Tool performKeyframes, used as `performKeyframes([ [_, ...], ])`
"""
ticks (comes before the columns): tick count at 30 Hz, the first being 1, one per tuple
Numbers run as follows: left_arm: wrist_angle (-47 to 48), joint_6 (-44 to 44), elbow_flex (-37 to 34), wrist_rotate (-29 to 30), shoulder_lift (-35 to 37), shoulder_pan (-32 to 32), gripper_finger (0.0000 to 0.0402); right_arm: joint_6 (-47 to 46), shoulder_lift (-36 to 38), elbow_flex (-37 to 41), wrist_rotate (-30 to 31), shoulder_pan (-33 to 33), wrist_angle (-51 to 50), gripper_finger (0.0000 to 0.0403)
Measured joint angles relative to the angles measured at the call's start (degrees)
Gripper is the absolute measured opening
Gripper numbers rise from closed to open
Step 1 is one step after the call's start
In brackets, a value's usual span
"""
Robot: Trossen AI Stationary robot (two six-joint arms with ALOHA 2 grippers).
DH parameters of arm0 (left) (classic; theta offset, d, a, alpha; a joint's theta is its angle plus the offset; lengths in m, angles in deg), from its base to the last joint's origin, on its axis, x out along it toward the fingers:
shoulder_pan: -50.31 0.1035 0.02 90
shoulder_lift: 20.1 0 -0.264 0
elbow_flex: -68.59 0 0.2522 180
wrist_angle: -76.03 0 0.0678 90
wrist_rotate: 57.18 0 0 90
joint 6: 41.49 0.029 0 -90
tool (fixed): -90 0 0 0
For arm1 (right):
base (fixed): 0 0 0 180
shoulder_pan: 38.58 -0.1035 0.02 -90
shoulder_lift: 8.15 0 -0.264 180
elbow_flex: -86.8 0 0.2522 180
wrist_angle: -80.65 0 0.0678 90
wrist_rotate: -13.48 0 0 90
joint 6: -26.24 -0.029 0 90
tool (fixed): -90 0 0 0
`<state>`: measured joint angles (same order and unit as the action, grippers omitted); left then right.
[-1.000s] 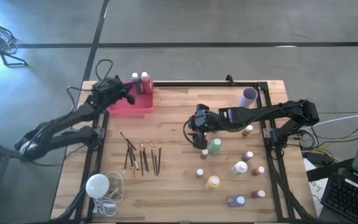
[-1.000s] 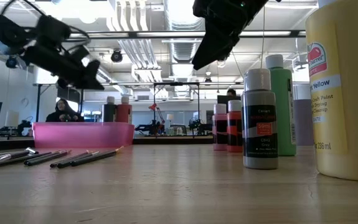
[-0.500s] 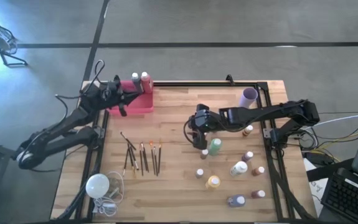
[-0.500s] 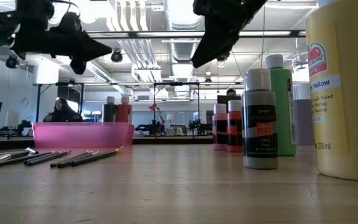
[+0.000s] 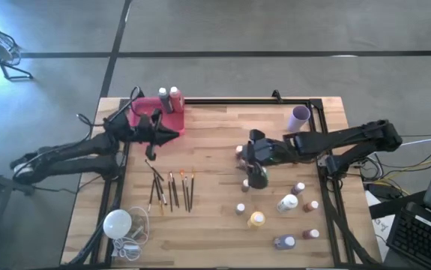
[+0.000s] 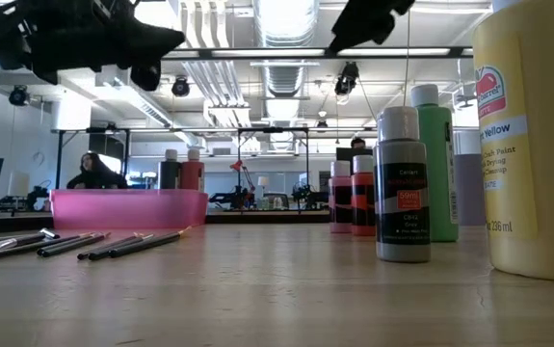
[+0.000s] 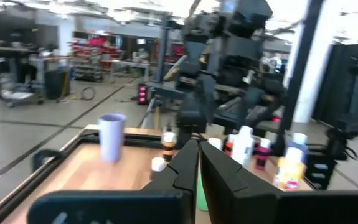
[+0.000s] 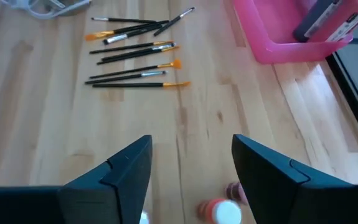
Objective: Pick & Place Paint Supplies
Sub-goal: Put the large green paint bottle into the pink bin
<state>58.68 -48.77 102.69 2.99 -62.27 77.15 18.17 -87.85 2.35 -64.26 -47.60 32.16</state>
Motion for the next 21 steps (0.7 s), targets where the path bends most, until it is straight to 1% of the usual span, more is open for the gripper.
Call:
performKeyframes([
  [3, -1.5, 2.6, 0.0, 1.7, -0.9, -2.9, 0.002, -2.8, 1.7, 0.2, 1.7, -2.1, -2.4, 0.0212],
  [7, -1.5, 5.7, 0.0, 4.8, -2.2, -5.2, 0.0022, -8.8, 3.2, 0.3, 4.4, -4.7, -8.7, 0.0216],
  [10, -1.5, 6.8, 0.0, 6.0, -3.6, -6.0, 0.0028, -14.2, 3.7, 0.5, 6.9, -6.7, -13.6, 0.0224],
  [14, -1.5, 7.4, 0.1, 6.0, -5.4, -6.0, 0.0037, -20.5, 3.9, 0.7, 9.5, -9.4, -18.8, 0.0236],
  [17, -1.5, 8.5, 0.3, 6.1, -6.8, -6.0, 0.0052, -24.8, 3.8, 0.7, 11.9, -11.3, -22.4, 0.0244],
  [21, -1.5, 9.0, 1.1, 6.1, -8.8, -6.1, 0.0086, -30.4, 3.9, 0.8, 15.0, -13.9, -26.7, 0.0251],
])
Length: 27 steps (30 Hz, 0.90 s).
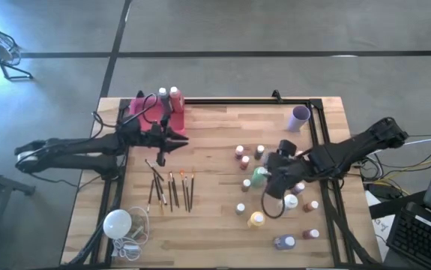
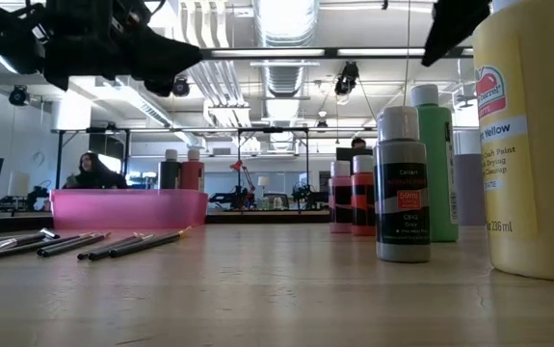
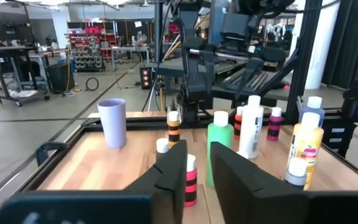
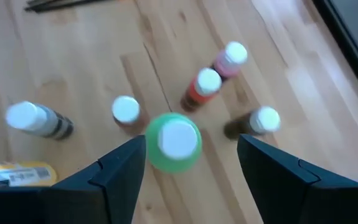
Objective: Pick & Place Paint Supplies
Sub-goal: Put the large green paint bottle into the pink bin
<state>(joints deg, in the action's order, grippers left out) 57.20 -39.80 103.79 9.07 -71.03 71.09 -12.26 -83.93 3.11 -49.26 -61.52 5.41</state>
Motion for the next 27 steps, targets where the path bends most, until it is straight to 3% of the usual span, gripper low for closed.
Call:
performKeyframes([
  [12, -0.4, -0.1, 0.5, 0.6, -2.4, 0.0, 0.0164, -15.7, 0.9, 1.7, -0.3, -6.6, -6.0, 0.0233],
  [27, -0.4, -0.2, 0.5, 0.9, -2.4, 0.0, 0.0167, -26.8, 2.6, 13.1, 0.2, -7.8, -3.3, 0.0305],
])
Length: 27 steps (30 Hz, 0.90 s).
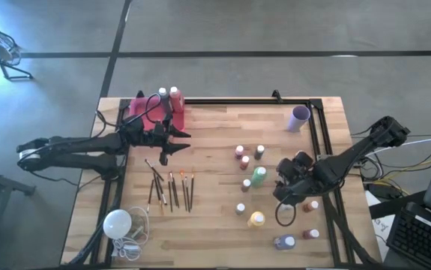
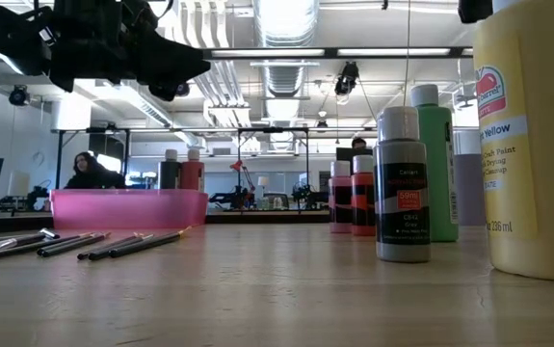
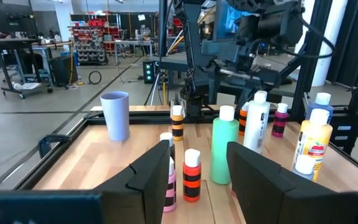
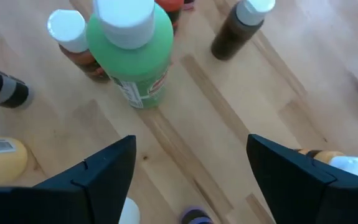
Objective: Pick & Place Paint Supplies
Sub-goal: Put the large green paint bottle into the pink bin
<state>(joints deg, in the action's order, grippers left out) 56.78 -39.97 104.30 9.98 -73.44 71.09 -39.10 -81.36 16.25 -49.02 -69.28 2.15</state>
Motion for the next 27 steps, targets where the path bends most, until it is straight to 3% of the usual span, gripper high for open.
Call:
performKeyframes([
  [15, 0.0, 0.0, 0.0, 0.0, 0.0, 0.0, 0.0167, 7.3, 0.0, 3.6, 1.2, 3.1, 10.0, 0.0349],
  [27, 0.0, 0.0, -0.1, 0.0, 0.0, 0.0, 0.0168, 11.5, 0.0, 3.8, 1.0, 3.7, 14.6, 0.0323],
])
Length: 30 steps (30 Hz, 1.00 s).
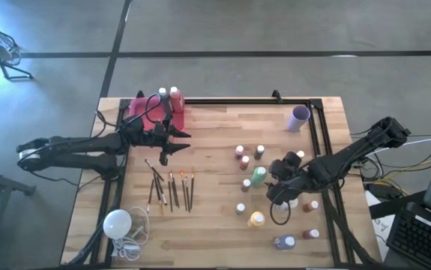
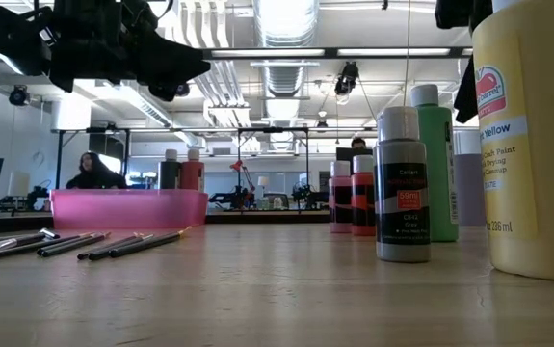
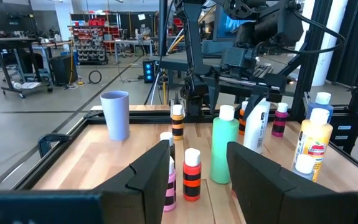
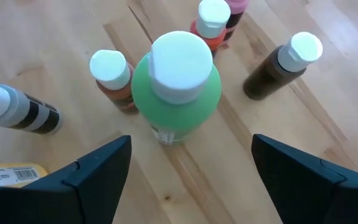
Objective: Pick & Place Paint Supplies
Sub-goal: Put the large green paint bottle into the pink bin
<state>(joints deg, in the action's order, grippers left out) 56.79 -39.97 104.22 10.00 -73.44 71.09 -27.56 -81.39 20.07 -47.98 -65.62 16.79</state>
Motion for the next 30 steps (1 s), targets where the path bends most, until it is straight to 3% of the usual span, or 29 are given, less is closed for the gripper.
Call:
performKeyframes([
  [10, 0.0, 0.0, 0.0, 0.0, 0.0, 0.0, 0.0168, 3.1, 0.0, 1.6, 2.9, 0.3, 2.0, 0.0298],
  [16, -0.1, 0.0, 0.0, 0.0, 0.0, 0.0, 0.0168, 3.7, 0.0, 1.7, -3.1, 0.5, 2.0, 0.0282],
  [21, -2.6, 0.0, 0.0, 0.0, 0.0, 0.0, 0.0168, 3.6, 0.0, 2.3, -3.3, 0.6, 2.9, 0.0272],
  [30, -2.4, 0.0, -0.4, 0.0, 0.0, 0.0, 0.0168, 0.5, -0.1, 4.4, -2.8, 0.9, 6.0, 0.0294],
])
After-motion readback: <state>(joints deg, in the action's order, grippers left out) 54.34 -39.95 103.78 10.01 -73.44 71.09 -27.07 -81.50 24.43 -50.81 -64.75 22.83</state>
